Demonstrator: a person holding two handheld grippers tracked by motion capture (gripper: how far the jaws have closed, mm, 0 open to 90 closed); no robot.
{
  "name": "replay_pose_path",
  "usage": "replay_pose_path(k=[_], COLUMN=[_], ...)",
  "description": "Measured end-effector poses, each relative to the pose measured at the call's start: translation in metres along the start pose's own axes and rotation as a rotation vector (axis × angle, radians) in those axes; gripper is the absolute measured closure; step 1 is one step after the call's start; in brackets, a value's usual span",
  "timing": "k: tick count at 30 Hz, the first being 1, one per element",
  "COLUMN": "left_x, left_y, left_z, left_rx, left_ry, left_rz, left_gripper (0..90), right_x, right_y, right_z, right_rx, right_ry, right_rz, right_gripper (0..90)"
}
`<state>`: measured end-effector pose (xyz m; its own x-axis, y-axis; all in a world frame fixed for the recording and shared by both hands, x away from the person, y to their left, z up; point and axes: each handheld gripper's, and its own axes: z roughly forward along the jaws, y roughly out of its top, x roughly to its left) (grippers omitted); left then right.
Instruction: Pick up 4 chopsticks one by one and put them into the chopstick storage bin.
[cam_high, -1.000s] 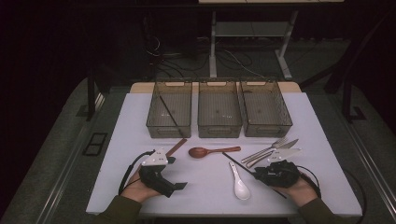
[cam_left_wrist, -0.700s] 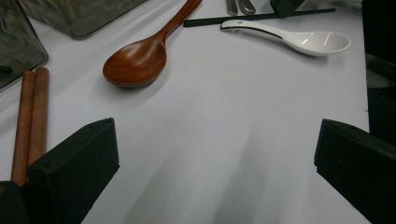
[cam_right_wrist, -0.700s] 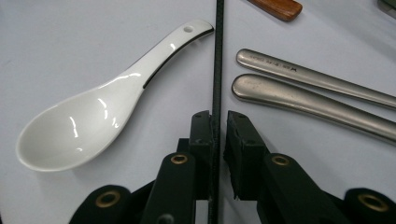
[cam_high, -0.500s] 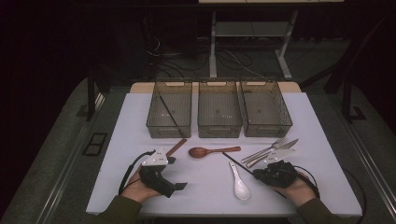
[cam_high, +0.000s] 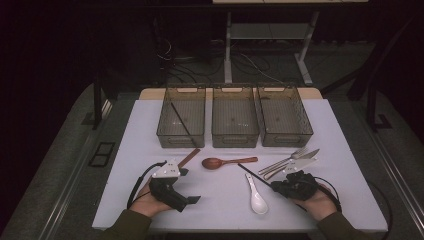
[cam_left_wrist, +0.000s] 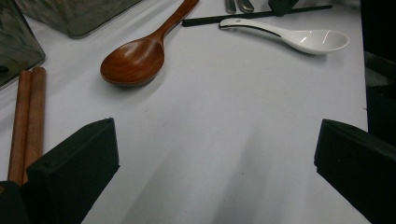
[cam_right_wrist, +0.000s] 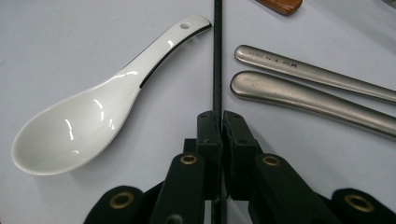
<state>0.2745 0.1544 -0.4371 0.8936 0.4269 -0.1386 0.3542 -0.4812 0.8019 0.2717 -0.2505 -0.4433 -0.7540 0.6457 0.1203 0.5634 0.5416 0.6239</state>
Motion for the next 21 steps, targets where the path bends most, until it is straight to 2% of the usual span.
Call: replay_pose_path(k=[13, 21], left_x=[0.0, 0.0], left_y=[0.0, 0.0], left_z=[-0.001, -0.001], left_rx=[-0.004, -0.003], left_ry=[0.001, 0.0], left_rz=[-0.002, -0.002], left_gripper=[0.0, 0.0], right_x=[-0.003, -0.005], right_y=[0.0, -0.001], right_z=[-0.007, -0.021], right_rx=[-0.022, -0.076], right_ry=[0.009, 0.023], right_rz=[-0.001, 0.01], right_gripper=[86.4, 86.4])
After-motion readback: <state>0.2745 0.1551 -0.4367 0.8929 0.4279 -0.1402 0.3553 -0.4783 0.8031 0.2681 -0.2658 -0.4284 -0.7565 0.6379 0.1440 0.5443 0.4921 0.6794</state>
